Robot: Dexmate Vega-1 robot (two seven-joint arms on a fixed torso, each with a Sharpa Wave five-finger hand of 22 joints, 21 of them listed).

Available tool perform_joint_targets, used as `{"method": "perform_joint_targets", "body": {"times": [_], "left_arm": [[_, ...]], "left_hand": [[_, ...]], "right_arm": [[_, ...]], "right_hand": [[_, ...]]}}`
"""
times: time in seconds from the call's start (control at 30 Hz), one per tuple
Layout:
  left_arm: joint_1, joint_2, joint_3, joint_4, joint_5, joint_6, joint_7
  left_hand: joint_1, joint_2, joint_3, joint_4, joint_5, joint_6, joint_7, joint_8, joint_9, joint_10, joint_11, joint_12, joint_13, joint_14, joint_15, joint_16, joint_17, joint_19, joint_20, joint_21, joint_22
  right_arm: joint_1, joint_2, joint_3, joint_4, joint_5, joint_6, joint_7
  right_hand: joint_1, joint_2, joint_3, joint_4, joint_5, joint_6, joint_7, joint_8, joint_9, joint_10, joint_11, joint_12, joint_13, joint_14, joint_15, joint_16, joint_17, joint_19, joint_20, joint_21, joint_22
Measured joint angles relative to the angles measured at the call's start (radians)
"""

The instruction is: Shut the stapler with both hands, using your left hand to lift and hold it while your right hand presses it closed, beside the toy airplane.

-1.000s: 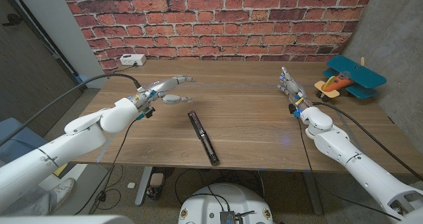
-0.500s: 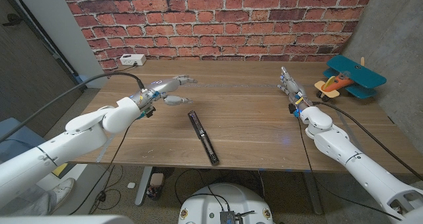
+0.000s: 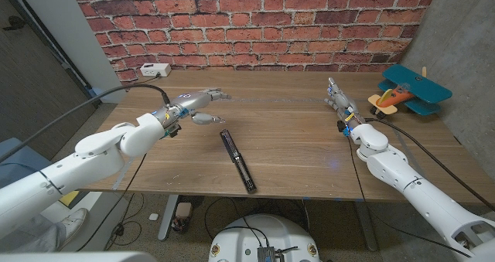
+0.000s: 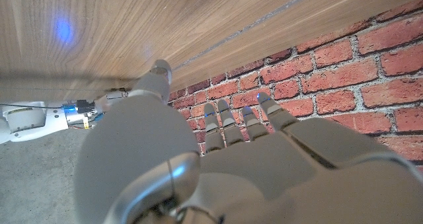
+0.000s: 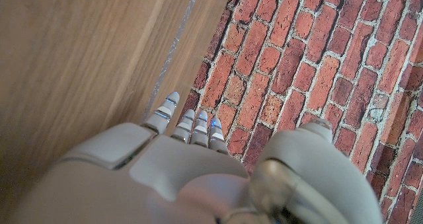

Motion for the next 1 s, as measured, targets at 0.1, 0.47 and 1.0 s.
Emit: {"method": "perform_joint_targets", "body": {"times": [0.1,0.47,1.0], "left_arm": [[0.001,0.003,0.000,-0.005,0.023,0.009,0.002],[0.015,0.027,0.006,-0.058,0.148,0.051,0.017],[0.041,0.049,0.013,-0.129,0.261,0.121,-0.026]], "left_hand": [[0.000,0.000,-0.009,0.001,0.007,0.000,0.000,0.000,0.004,0.004,0.004,0.000,0.004,0.000,0.002,0.000,0.000,-0.001,0.000,0.000,0.000],[-0.007,-0.007,-0.047,0.008,0.015,-0.051,0.014,-0.017,0.005,-0.055,0.020,-0.012,0.009,-0.016,-0.003,0.001,0.000,0.003,-0.034,0.008,0.000],[-0.007,-0.007,-0.070,0.005,0.015,-0.047,0.010,-0.017,0.005,-0.054,0.018,-0.007,0.013,0.093,-0.004,0.029,0.002,0.066,-0.017,0.015,0.002]], "right_arm": [[-0.003,0.000,0.000,-0.006,-0.002,0.000,-0.003],[-0.019,-0.006,0.000,-0.033,-0.016,0.012,-0.013],[-0.046,-0.026,0.006,-0.078,-0.032,0.013,-0.028]], "right_hand": [[0.000,0.000,0.000,0.000,0.000,0.000,0.000,0.000,0.000,0.000,0.000,0.000,0.000,0.000,0.000,0.000,0.000,0.000,0.000,0.000,0.000],[0.000,0.000,0.000,0.000,0.000,0.000,0.000,0.000,0.000,0.000,0.000,0.000,0.000,0.000,0.000,0.000,0.000,-0.002,-0.002,0.000,0.000],[0.005,0.005,0.004,-0.004,0.000,0.000,0.000,0.000,0.000,0.005,-0.005,0.000,0.000,0.000,0.000,0.000,0.000,-0.002,-0.002,0.000,0.000]]}}
